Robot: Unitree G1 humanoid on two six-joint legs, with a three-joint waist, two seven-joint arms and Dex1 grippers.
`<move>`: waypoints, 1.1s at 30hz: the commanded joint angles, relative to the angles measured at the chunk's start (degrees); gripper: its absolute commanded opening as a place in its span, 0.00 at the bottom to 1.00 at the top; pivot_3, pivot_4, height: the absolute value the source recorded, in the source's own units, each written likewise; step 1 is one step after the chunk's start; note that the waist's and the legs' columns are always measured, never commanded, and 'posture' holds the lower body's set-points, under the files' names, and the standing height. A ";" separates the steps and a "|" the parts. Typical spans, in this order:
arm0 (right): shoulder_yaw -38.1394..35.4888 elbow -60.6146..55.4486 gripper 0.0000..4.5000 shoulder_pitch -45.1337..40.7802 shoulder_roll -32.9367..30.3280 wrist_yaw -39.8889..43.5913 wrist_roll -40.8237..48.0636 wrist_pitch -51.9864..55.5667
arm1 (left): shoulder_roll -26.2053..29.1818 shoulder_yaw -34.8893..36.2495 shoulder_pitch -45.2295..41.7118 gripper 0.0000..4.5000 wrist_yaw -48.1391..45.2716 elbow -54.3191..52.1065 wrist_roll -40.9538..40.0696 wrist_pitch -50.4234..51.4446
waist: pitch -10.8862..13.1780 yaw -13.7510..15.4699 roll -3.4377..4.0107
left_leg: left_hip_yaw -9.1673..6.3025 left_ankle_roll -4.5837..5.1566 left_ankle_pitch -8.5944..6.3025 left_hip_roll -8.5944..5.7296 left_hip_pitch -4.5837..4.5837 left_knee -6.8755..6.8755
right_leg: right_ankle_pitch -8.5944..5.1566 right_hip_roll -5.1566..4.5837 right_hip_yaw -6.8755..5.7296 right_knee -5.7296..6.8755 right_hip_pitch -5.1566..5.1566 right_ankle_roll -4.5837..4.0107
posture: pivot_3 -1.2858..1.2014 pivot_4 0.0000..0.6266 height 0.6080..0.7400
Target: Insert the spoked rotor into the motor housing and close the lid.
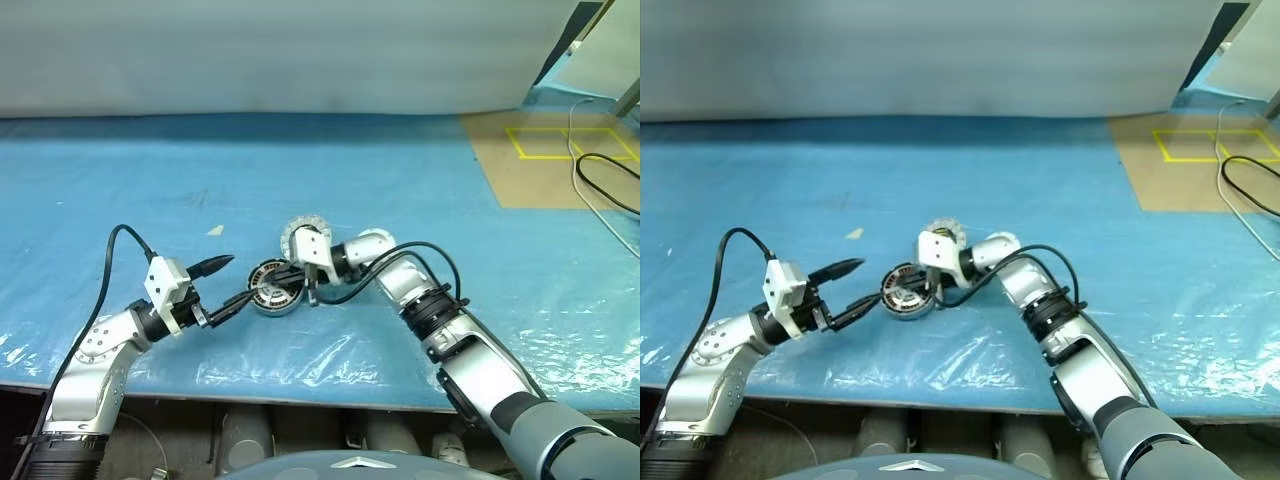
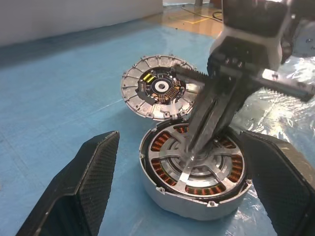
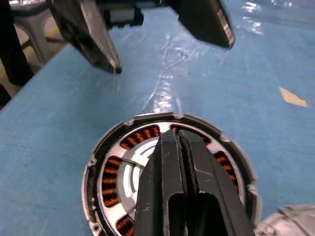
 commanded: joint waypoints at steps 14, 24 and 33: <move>-10.72 -32.13 0.00 10.05 -20.54 3.76 11.85 24.15 | 3.80 -1.60 -10.74 0.92 -7.24 4.95 -0.23 0.68 | 0.01 0.34 -0.06 | 0.00 -0.40 -0.01 0.14 -0.46 0.05 | -0.04 0.31 -0.14 0.07 -0.41 -0.01 | 0.52 0.24 1.00; -9.68 -34.28 0.26 17.76 -22.91 -0.04 8.20 17.49 | 3.79 -4.27 -13.57 0.92 -11.13 8.78 1.45 -0.51 | 0.02 -0.04 -0.06 | 0.00 -0.38 0.00 0.12 -0.16 0.14 | -0.05 0.27 -0.04 0.02 -0.14 -0.01 | 0.52 0.24 1.00; -1.89 -27.89 0.84 6.63 -21.83 7.15 3.37 9.00 | 3.08 -2.98 -11.26 0.92 -8.33 6.39 0.61 0.58 | 0.02 -0.13 -0.05 | 0.00 -0.32 -0.03 0.13 -0.18 0.21 | -0.05 0.27 -0.07 0.10 -0.14 -0.02 | 0.52 0.24 1.00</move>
